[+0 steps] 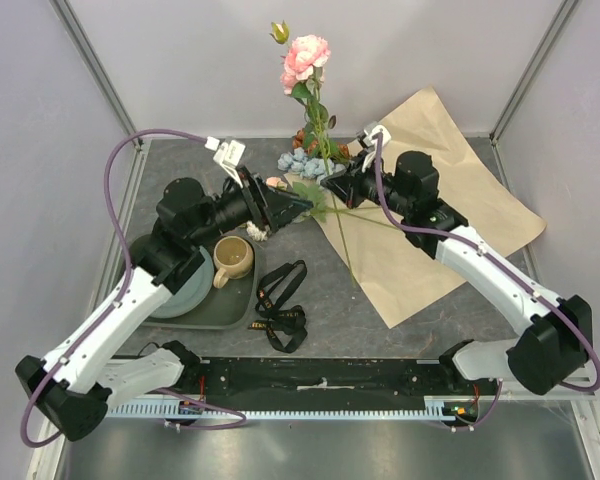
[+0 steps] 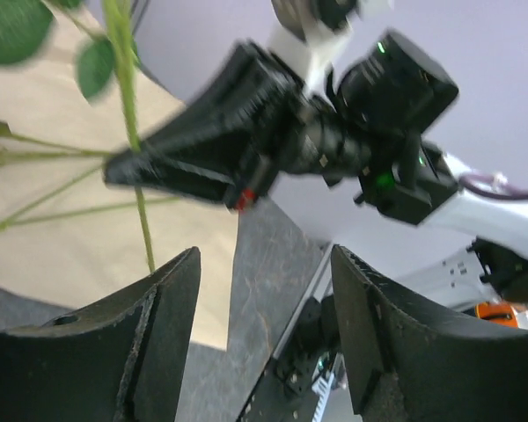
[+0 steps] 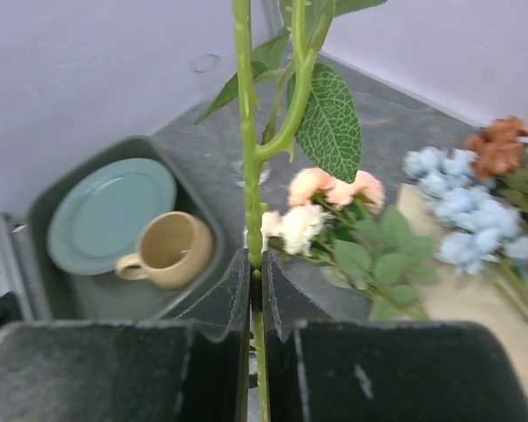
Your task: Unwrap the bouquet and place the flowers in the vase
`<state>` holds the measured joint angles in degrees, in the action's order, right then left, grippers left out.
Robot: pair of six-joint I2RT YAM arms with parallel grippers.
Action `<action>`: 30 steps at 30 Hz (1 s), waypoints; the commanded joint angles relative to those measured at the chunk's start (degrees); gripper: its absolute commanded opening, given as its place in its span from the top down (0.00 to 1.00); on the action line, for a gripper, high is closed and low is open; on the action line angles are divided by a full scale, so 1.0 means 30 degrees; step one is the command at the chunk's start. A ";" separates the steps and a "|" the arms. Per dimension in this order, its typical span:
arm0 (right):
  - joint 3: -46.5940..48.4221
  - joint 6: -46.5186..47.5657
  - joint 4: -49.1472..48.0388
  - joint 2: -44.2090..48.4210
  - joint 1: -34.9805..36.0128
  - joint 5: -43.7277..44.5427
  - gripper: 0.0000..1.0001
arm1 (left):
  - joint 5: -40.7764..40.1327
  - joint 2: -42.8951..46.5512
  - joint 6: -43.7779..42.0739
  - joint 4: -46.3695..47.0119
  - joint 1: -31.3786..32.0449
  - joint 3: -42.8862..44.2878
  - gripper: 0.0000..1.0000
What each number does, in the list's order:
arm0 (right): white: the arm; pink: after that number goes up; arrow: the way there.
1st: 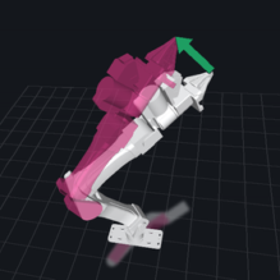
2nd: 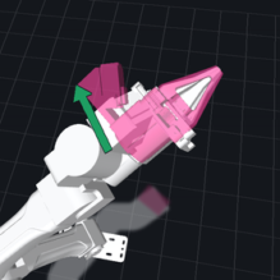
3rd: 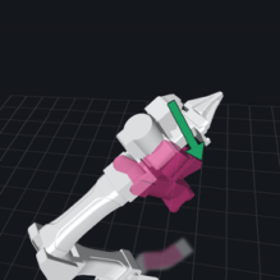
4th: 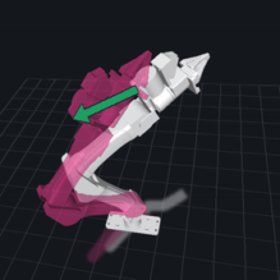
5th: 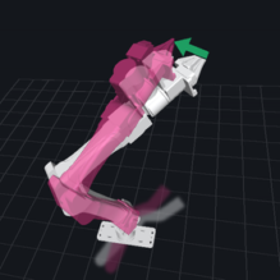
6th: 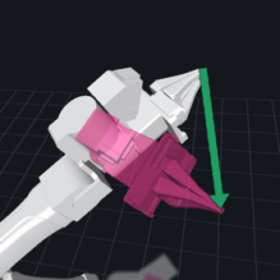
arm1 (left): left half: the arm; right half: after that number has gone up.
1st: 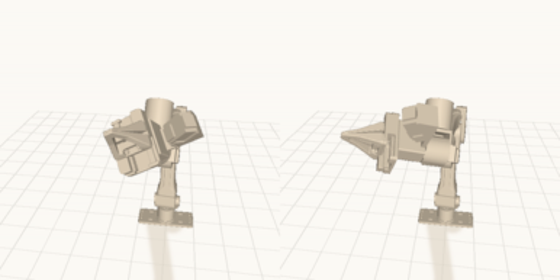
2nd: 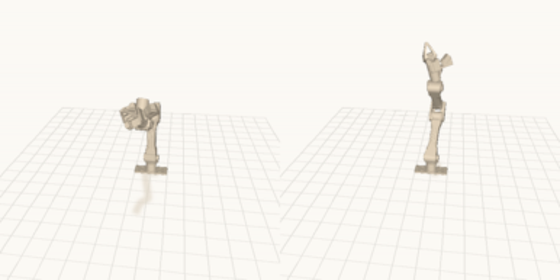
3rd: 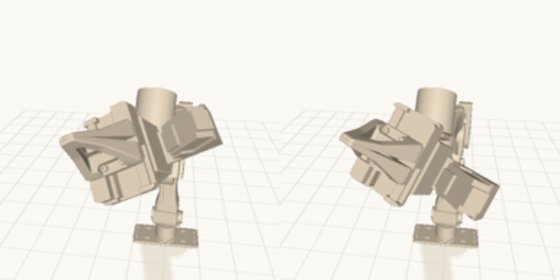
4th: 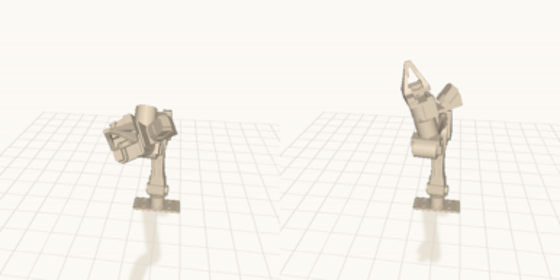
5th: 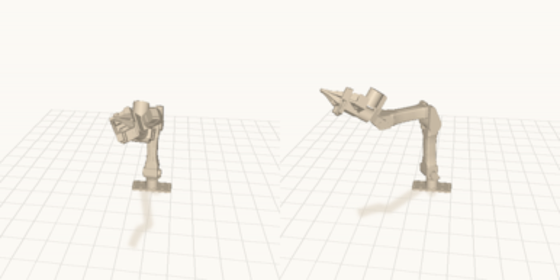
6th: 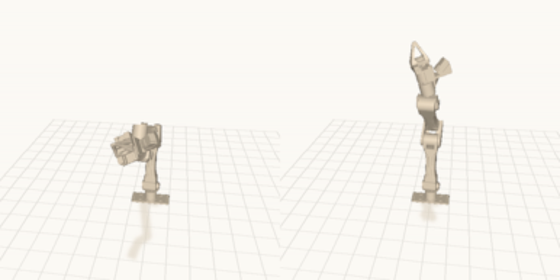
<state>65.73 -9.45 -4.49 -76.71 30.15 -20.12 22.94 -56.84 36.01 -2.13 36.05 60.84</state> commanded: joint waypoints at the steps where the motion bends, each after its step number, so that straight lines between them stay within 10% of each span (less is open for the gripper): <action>1: -0.0758 -0.1976 -0.2428 0.1193 -0.0002 -0.3898 1.00 | 0.2165 -0.2490 0.1592 0.3025 -0.1031 0.1891 0.28; 16: -0.0554 -0.2036 -0.2694 0.1662 0.0027 -0.5950 1.00 | 0.2313 -0.6131 -0.3124 -0.4143 -0.1031 0.7722 0.52; 30: -0.0233 -0.0629 -0.1404 0.1926 0.0876 -0.5306 1.00 | 0.1552 -0.6364 -0.3477 -0.5675 -0.1031 0.7842 0.47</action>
<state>63.13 -13.61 -8.49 -71.96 31.68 -35.75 28.01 -75.05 28.51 -18.00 33.01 82.13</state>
